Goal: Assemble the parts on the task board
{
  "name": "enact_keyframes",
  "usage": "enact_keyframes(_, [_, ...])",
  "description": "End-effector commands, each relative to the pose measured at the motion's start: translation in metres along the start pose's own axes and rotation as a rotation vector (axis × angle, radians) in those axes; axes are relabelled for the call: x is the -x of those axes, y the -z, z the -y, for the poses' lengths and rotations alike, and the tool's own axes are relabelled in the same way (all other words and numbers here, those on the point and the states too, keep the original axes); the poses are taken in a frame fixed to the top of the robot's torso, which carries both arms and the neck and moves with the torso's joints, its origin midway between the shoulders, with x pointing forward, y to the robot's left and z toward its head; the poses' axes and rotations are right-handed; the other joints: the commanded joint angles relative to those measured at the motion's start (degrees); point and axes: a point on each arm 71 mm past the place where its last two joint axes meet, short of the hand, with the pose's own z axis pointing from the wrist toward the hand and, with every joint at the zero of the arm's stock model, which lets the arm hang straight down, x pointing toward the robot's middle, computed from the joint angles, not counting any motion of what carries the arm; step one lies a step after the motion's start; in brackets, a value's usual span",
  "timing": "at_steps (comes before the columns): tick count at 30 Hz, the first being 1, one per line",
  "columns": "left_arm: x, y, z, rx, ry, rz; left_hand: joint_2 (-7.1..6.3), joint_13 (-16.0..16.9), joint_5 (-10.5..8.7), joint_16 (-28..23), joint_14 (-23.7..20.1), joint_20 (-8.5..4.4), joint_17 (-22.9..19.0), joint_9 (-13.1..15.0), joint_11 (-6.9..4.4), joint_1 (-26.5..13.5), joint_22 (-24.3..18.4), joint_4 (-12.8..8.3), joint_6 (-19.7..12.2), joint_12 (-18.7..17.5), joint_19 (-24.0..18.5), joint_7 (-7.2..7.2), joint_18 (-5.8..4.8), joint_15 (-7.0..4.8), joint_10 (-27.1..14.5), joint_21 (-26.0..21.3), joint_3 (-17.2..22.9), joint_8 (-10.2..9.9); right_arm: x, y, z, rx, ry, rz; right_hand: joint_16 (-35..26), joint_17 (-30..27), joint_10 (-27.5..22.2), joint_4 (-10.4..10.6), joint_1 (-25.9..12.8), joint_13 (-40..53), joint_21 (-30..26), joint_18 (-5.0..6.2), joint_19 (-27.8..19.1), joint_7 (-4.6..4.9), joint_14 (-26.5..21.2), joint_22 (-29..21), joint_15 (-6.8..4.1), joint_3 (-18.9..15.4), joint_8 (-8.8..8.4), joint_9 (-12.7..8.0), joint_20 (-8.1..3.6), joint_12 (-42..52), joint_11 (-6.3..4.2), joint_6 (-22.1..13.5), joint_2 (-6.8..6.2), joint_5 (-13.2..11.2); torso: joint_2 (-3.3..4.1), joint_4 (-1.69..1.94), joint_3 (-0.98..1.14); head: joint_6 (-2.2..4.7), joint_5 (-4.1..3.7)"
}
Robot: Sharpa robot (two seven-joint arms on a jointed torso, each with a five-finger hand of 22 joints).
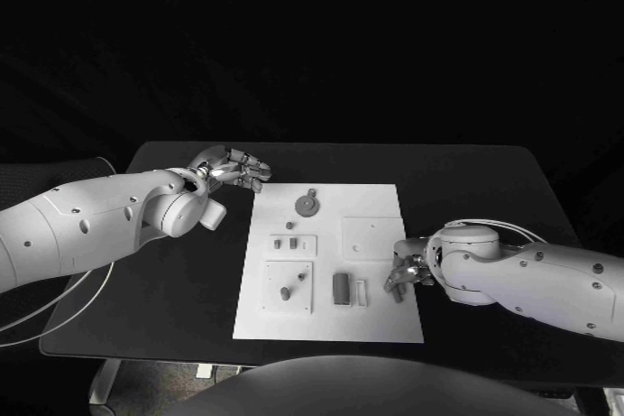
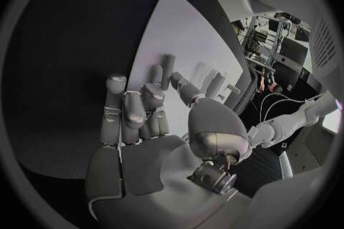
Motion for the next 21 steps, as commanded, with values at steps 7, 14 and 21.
enact_keyframes(7, [-0.0016,0.0002,0.0013,-0.004,0.004,-0.014,0.22,-0.1,0.38,-0.4,0.1,0.21,0.1,-0.1,0.19,-0.5,0.1,0.3,-0.4,-0.1,-0.4,-0.15,0.99,0.41,0.2,-0.4,0.0,0.2,-0.0091,-0.0021,0.0046,-0.033,0.022,-0.010,0.1,-0.3,0.2,-0.4,8.1,0.0,0.4,0.82,-0.3,0.51,-0.1,1.1,0.23,-0.3,-0.98,-0.3,-0.10,-0.3,0.02,-1.1,0.42,0.2,0.00,0.03,-0.02,-0.10,-0.03])
enact_keyframes(14, [-0.0011,0.0002,0.0011,-0.003,0.003,-0.012,0.26,-0.1,0.38,-0.5,0.1,0.21,0.2,-0.1,0.19,-0.5,0.1,0.3,-0.5,-0.1,-0.4,-0.15,1.00,0.41,0.2,-0.4,0.0,0.2,-0.0094,-0.0009,0.0051,-0.022,-0.046,-0.004,0.0,-0.4,0.3,-0.4,11.3,-0.1,0.3,0.82,-0.2,0.64,-0.1,1.0,0.34,3.8,-1.32,-0.5,0.33,-0.4,0.19,-1.4,-0.04,0.3,0.00,0.02,-0.02,-0.08,-0.02])
enact_keyframes(21, [-0.0007,0.0002,0.0008,-0.002,0.003,-0.011,0.27,-0.1,0.39,-0.5,0.1,0.21,0.2,-0.1,0.19,-0.4,0.1,0.3,-0.5,-0.1,-0.4,-0.15,1.00,0.41,0.2,-0.4,0.0,0.2,-0.0120,0.0040,0.0061,0.002,-0.150,-0.008,0.1,0.0,0.3,-0.4,11.7,-0.1,0.4,0.82,-0.1,0.62,0.1,1.1,0.36,4.3,-1.25,-0.4,0.33,-0.4,0.18,-1.3,0.12,0.3,0.01,0.00,0.01,-0.05,0.08])
